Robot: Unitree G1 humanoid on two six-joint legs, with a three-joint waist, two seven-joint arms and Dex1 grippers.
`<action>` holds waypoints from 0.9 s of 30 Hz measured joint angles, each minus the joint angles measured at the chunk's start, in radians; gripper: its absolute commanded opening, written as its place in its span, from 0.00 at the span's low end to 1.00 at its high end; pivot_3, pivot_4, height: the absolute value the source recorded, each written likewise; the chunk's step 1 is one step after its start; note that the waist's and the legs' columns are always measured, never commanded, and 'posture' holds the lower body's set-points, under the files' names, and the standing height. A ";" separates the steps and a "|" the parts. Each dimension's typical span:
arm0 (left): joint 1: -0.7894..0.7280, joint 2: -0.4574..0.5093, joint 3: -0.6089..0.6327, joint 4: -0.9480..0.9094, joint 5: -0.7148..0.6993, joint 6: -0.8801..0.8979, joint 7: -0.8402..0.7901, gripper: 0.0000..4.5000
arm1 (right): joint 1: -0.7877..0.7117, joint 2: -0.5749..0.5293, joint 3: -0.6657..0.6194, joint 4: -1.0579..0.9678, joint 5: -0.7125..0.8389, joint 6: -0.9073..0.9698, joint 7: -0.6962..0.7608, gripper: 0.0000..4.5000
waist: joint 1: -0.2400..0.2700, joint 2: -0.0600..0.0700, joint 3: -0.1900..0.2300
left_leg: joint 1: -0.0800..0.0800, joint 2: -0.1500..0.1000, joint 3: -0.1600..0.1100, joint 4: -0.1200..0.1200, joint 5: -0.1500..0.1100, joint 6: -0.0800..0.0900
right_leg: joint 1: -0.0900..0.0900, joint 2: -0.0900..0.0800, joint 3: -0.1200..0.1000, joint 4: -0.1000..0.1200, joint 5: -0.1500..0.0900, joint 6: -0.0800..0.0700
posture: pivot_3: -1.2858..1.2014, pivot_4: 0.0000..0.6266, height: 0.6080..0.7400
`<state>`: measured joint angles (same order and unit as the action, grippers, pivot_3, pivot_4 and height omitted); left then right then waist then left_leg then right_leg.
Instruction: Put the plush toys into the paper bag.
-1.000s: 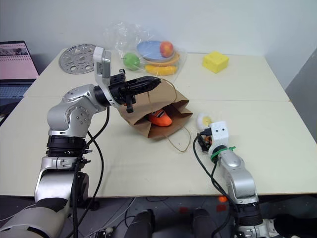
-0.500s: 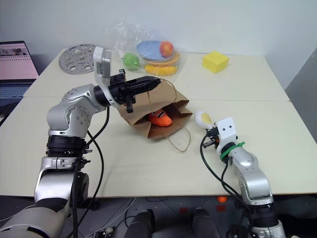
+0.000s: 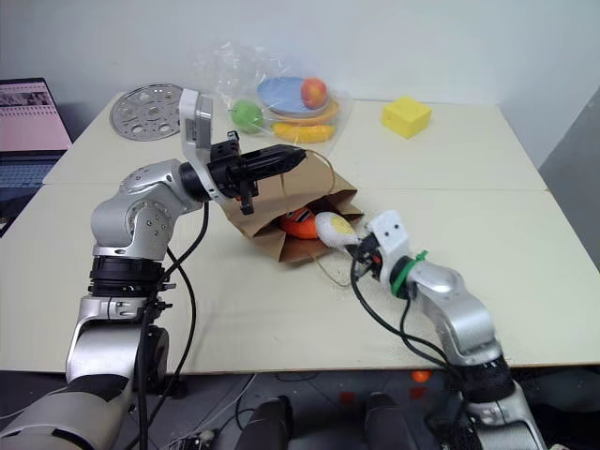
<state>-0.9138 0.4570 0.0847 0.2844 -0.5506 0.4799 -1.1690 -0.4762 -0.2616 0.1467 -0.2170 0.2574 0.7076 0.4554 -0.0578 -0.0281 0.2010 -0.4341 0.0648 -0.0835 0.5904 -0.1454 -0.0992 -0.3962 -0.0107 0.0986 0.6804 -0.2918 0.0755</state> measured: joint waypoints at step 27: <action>0.008 0.000 -0.003 -0.024 -0.001 0.015 -0.001 0.00 | -0.457 0.261 -0.063 0.782 -0.040 -0.267 0.000 0.01 | 0.000 0.000 0.000 | 0.000 0.000 0.000 -0.002 0.000 0.000 | -0.001 0.000 -0.001 0.000 0.003 -0.004 | 0.52 0.24 1.00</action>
<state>-0.9063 0.4565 0.0820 0.2608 -0.5520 0.4953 -1.1703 -0.9328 -0.0010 0.0840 0.5654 0.2170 0.4402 0.4549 -0.0581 -0.0277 0.2012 -0.4342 0.0649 -0.0838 0.5884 -0.1454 -0.0992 -0.3971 -0.0106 0.0976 0.6807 -0.2891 0.0717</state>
